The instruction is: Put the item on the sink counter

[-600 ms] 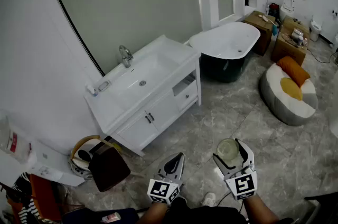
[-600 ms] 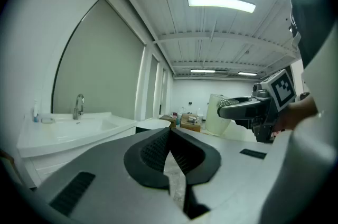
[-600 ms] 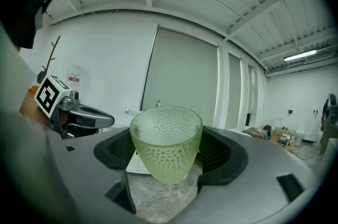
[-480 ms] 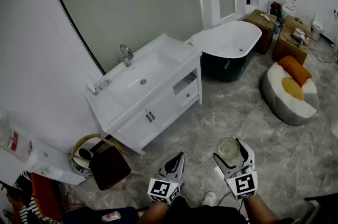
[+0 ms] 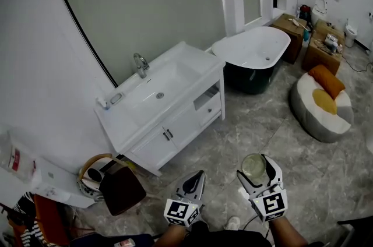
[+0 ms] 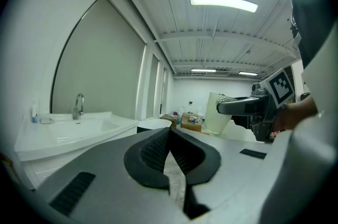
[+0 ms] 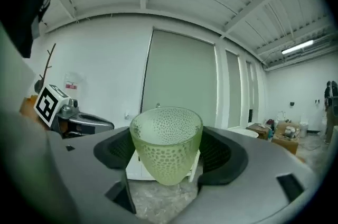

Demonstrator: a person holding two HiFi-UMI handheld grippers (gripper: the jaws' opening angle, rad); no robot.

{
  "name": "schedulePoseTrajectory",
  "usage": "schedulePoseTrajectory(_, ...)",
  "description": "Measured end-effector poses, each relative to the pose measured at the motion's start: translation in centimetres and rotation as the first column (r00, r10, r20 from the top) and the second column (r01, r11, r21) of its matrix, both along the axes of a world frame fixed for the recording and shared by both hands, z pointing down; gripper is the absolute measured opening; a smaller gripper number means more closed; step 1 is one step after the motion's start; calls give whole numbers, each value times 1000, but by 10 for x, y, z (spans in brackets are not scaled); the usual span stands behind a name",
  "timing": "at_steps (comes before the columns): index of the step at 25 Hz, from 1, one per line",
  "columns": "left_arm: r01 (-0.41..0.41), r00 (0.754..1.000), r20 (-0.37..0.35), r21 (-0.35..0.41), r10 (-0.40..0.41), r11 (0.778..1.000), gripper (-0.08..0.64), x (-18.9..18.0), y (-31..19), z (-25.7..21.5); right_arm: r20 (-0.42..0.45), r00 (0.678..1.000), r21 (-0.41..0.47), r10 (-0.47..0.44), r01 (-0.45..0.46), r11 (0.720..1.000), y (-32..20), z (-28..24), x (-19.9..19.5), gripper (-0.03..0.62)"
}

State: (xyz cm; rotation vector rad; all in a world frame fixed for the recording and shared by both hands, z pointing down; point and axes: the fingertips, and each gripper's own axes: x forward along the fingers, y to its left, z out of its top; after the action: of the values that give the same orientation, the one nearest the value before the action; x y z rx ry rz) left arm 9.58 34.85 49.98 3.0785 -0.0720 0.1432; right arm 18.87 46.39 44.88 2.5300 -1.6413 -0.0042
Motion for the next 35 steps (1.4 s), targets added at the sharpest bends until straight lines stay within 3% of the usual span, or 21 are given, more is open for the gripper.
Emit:
schedulePoseTrajectory(7, 31, 1000, -3, -1, -31, 1000, 12, -14, -53, -5, 31, 998, 77, -60, 58, 995, -57, -12, -11, 383)
schedulePoseTrajectory(14, 88, 996, -20, -19, -88, 996, 12, -40, -132, -8, 58, 988, 103, -141, 135, 985, -148, -16, -38, 383)
schedulePoseTrajectory(26, 192, 981, -12, -16, -192, 981, 12, -106, -258, -2, 30, 971, 58, -236, 234, 970, -284, -17, -87, 385)
schedulePoseTrajectory(35, 297, 955, -14, -32, -297, 954, 12, -135, -321, 0, 29, 947, 51, -320, 318, 947, -358, -17, -105, 385)
